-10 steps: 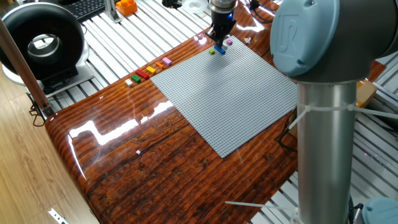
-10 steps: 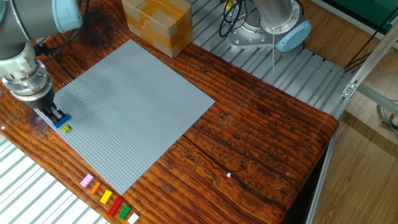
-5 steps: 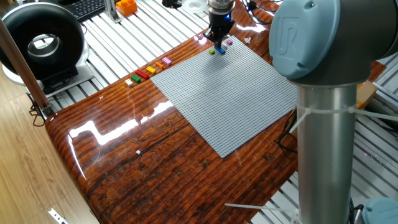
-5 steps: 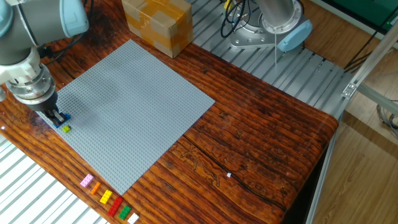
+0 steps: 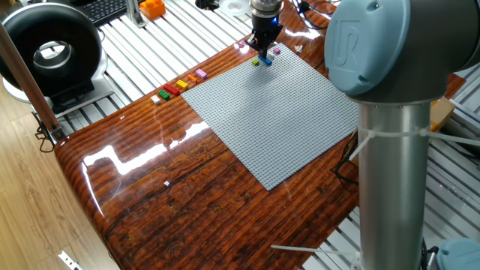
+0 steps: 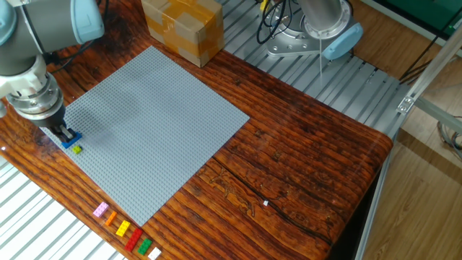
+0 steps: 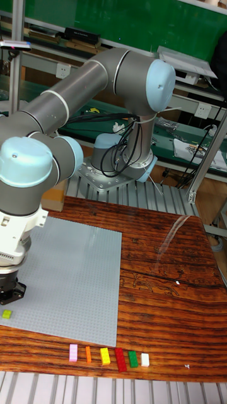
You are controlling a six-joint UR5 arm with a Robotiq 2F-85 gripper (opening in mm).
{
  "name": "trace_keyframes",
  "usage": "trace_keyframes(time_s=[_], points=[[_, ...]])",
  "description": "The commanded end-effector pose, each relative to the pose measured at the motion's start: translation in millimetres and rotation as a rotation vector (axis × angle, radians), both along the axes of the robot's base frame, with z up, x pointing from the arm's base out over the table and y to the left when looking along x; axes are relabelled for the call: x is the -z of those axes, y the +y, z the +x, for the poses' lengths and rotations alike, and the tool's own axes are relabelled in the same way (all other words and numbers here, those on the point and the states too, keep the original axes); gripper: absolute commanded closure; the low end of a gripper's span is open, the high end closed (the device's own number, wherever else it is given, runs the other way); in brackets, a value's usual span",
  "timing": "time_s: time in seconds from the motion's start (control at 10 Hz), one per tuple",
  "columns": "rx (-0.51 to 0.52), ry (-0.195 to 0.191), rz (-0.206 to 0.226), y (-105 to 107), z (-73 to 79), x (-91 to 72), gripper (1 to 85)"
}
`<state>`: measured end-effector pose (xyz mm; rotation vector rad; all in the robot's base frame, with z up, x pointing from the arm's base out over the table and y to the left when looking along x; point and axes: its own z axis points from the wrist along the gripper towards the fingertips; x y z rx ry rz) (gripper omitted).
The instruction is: Build with small Lego blocks
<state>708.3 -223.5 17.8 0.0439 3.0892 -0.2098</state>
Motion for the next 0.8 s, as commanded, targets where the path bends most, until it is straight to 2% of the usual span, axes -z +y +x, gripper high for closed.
trace_keyframes(time_s=[0.0, 0.4, 0.7], points=[[-0.001, -0.009, 0.025, -1.5, -0.6, 2.0, 84.7], [-0.024, -0.012, 0.029, -9.0, -0.5, 3.9, 84.7], [-0.022, -0.027, 0.052, -4.5, 1.5, 7.7, 84.7]])
